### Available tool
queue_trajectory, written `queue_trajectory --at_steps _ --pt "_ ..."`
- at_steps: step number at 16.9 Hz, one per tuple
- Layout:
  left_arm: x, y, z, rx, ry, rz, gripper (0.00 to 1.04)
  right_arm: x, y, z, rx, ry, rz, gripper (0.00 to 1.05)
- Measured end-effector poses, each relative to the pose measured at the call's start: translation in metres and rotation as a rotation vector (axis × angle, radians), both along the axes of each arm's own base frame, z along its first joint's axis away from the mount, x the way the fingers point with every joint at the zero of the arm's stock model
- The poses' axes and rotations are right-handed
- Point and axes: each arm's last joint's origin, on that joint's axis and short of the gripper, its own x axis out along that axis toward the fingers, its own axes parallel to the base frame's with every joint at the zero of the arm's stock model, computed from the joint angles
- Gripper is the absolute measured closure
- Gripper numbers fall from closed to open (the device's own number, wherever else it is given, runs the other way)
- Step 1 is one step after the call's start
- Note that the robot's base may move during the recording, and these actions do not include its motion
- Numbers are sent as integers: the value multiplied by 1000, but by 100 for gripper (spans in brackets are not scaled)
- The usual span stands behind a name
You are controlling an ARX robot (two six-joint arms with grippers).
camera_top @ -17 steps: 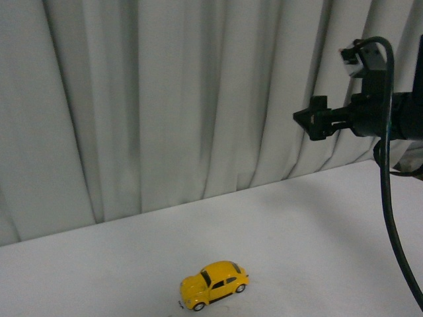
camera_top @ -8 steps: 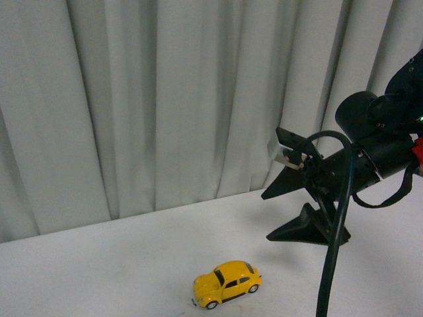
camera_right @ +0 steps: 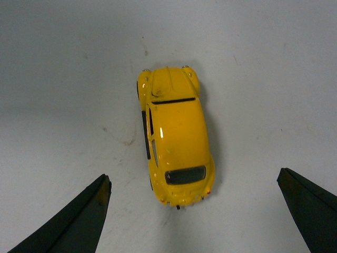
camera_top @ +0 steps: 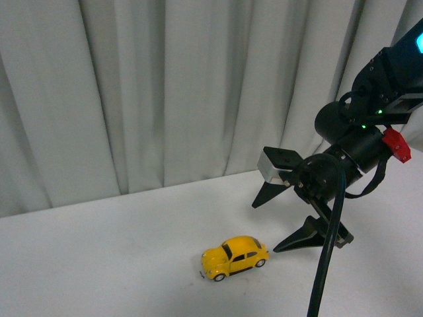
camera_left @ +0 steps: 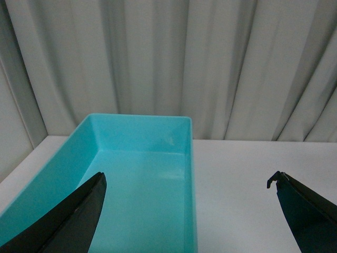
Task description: Wind up and store yellow beetle toy
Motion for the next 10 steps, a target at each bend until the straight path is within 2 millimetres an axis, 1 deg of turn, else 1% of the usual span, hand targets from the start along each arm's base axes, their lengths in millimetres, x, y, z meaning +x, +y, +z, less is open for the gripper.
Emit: queue_trajectory --at_steps 2,4,7,10 --pt "0 0 0 0 0 0 7 7 10 -5 -1 5 50 6" --pt "0 0 0 0 0 0 7 13 19 -14 -4 28 86 6" --pt "0 0 0 0 0 0 7 18 28 -23 -4 68 115 6" --pt "0 0 0 0 0 0 7 25 35 -28 -8 52 134 6"
